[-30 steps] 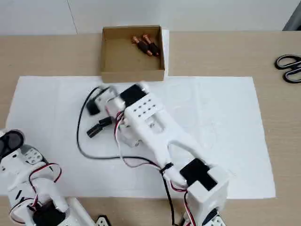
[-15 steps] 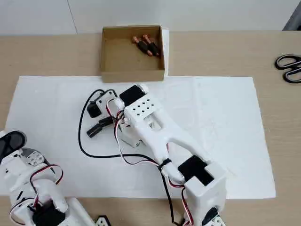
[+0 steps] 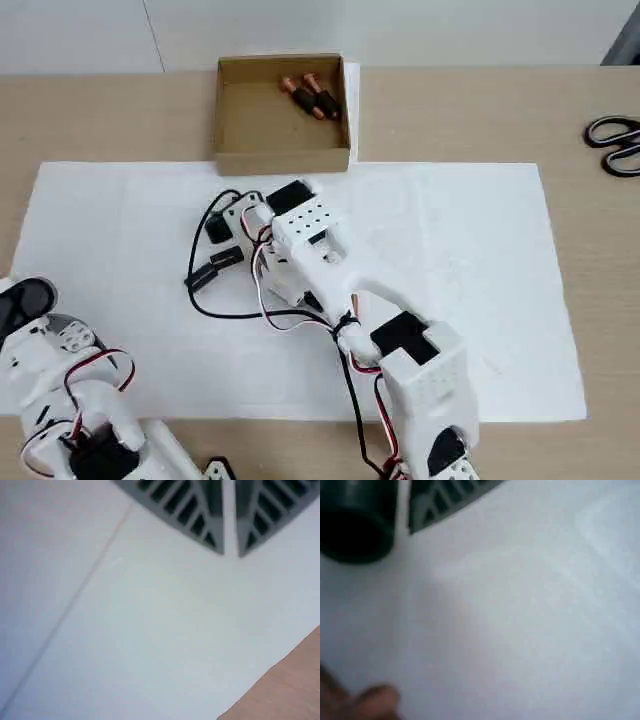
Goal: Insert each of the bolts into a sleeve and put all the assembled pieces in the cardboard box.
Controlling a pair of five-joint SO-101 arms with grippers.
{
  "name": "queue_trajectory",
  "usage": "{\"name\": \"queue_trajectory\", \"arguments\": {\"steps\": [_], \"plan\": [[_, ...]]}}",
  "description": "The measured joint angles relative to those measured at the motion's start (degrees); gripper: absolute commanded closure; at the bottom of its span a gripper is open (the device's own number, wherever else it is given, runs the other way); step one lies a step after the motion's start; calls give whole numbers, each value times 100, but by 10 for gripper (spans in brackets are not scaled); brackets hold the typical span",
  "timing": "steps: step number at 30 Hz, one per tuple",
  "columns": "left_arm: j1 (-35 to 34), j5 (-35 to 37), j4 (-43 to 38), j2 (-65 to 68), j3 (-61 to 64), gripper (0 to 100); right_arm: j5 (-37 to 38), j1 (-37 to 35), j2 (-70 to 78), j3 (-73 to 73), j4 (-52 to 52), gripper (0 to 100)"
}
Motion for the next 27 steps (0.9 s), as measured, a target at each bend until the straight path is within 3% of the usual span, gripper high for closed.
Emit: {"name": "queue_trajectory", "arguments": {"steps": [24, 27], "plan": [[0, 0, 0, 0, 0, 994, 18, 0, -44, 607, -255, 791], [0, 0, 0, 0, 0, 994, 18, 0, -53, 659, -352, 853]]}}
